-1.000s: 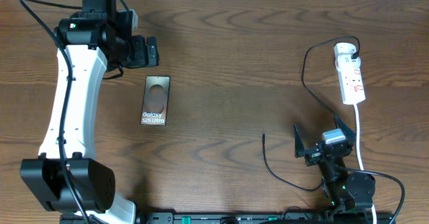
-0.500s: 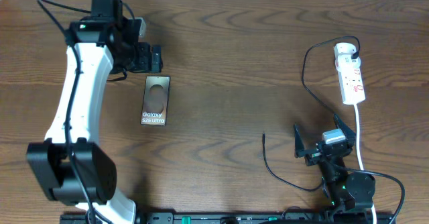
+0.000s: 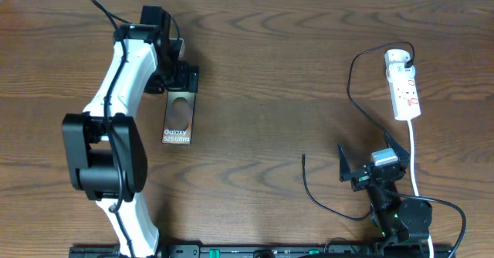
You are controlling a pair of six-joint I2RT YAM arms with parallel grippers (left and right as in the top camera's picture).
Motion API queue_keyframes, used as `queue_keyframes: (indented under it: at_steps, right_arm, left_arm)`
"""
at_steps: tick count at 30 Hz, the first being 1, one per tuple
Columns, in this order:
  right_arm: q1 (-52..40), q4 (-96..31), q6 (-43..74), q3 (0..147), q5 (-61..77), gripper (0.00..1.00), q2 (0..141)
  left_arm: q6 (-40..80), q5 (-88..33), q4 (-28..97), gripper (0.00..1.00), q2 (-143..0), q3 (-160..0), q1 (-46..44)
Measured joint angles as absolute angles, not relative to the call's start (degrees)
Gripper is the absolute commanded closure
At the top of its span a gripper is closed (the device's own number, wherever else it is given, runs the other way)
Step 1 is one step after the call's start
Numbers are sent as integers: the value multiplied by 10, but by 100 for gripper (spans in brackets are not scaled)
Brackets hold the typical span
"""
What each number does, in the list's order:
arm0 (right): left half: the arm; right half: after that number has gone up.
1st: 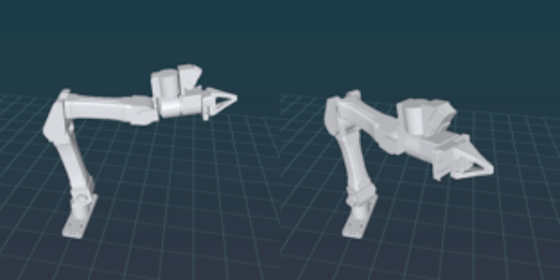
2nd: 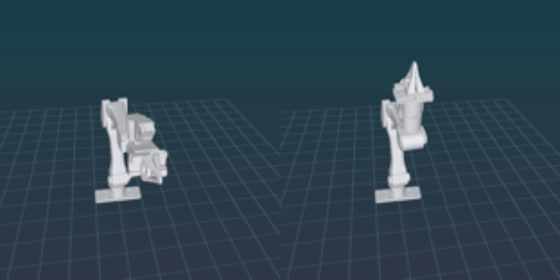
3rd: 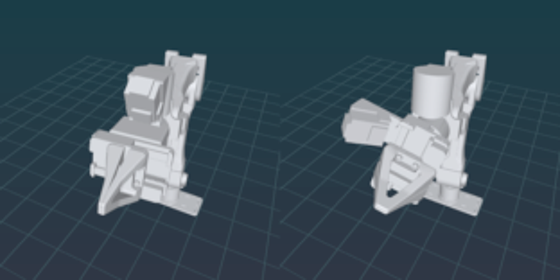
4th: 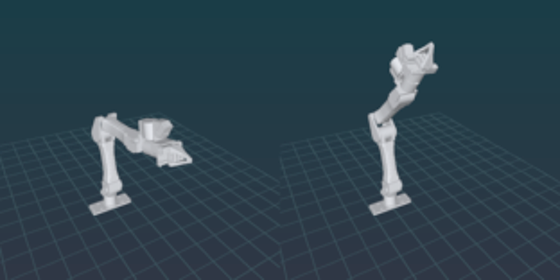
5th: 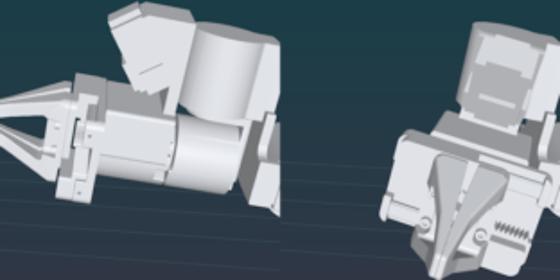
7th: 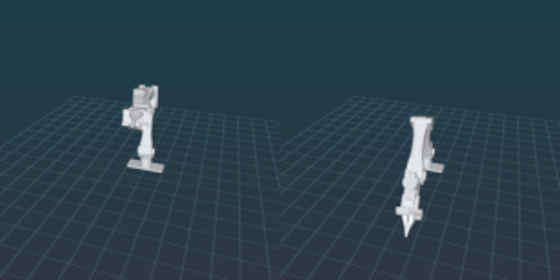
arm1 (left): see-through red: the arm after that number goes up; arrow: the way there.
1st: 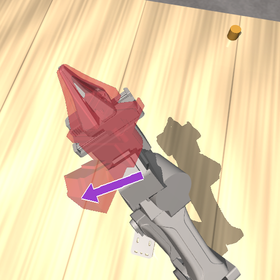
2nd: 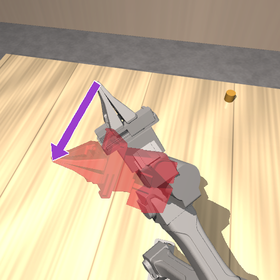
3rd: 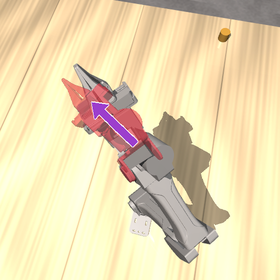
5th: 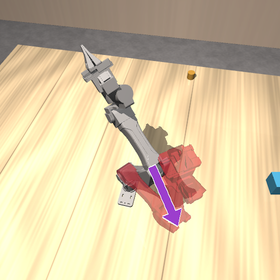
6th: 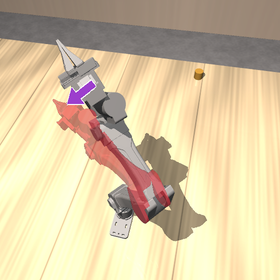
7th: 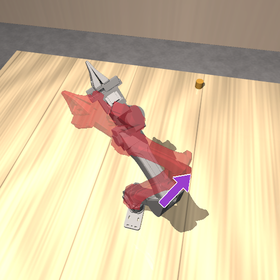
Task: Plug charger to phone and switch on socket
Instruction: 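Lower the left gripper and grasp the phone's top edge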
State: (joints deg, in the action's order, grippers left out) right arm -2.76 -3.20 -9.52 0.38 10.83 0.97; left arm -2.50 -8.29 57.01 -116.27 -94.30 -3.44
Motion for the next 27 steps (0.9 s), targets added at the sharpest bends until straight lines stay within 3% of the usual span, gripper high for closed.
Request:
queue_keyframes:
  at_steps: [27]
  right_arm:
    - [-28,-32,-95,4,108,1,10]
  left_arm:
    - [-19,-69,529,2,-1192,-901,-34]
